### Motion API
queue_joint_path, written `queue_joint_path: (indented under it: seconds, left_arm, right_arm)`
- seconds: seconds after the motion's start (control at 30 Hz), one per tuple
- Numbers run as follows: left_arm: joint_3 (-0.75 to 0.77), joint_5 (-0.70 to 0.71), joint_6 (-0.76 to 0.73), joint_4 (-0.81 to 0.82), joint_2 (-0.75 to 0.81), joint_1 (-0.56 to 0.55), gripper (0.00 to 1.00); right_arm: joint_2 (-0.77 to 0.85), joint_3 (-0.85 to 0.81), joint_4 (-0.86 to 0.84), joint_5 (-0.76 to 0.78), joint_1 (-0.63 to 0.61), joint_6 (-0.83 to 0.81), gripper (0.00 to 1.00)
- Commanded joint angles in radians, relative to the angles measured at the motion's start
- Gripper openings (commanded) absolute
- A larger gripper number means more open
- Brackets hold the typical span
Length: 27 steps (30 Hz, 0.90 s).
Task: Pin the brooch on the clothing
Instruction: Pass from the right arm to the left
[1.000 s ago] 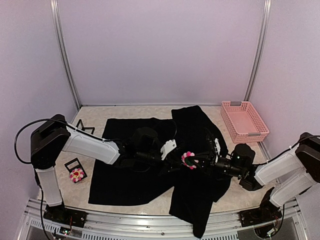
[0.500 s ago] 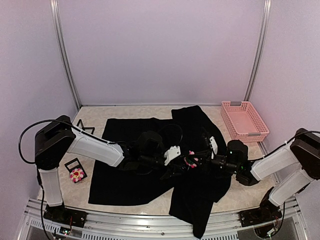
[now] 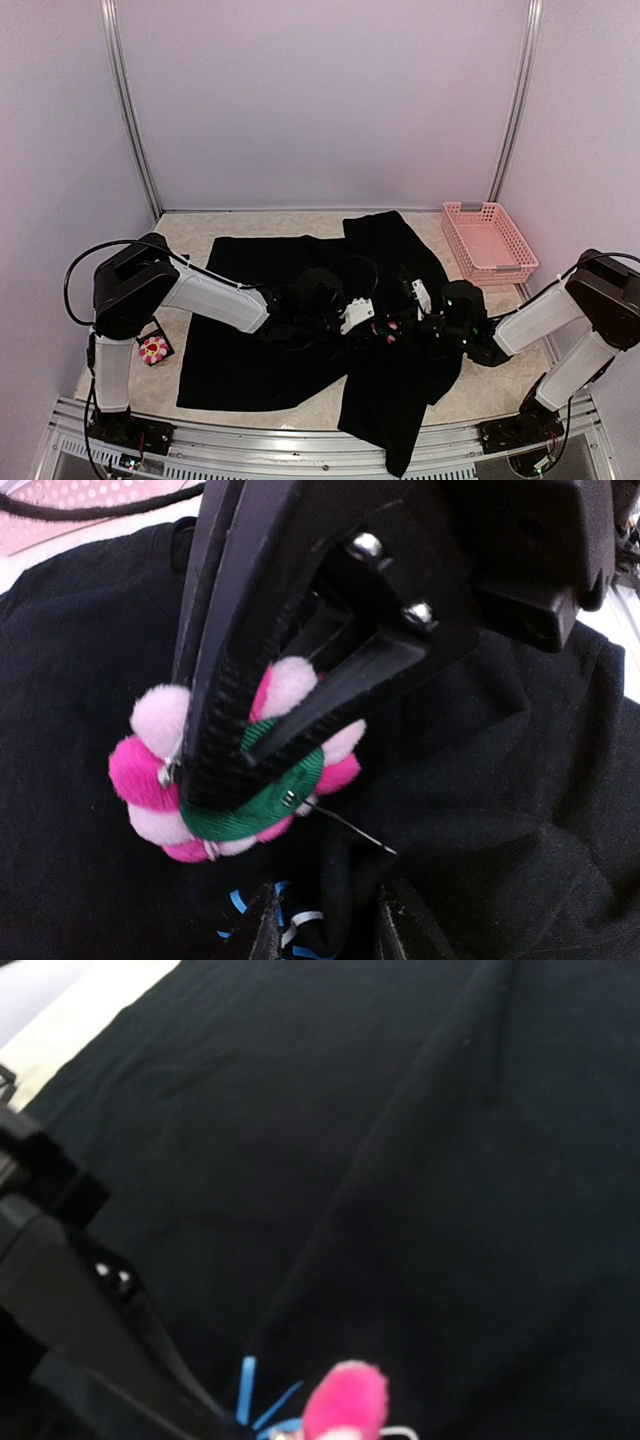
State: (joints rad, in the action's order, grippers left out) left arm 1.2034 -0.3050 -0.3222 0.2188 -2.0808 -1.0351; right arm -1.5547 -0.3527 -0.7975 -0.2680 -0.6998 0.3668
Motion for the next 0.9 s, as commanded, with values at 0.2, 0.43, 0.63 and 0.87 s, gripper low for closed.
queue_joint_path:
  seconds: [0.2,0.43,0.63,0.87]
  left_arm:
    - [0.043,-0.006,0.057,0.001,-0.01,-0.005,0.0]
    - [0.046,-0.024,0.125,-0.003,0.01,-0.003,0.0]
    - [0.046,-0.008,0.172,-0.013,0.044,-0.002,0.0]
    - [0.042,0.035,0.231,-0.027,0.053,-0.003,0.14]
  right_arm:
    - [-0.038,0.01,-0.051,-0.124,0.007,0.127,0.0]
    - [-0.048,0.043,-0.139,-0.17,-0.014,0.226,0.0]
    - [-0.03,0.021,-0.161,-0.229,-0.047,0.271,0.0]
    - [0.065,-0.003,-0.141,-0.295,-0.047,0.293,0.0]
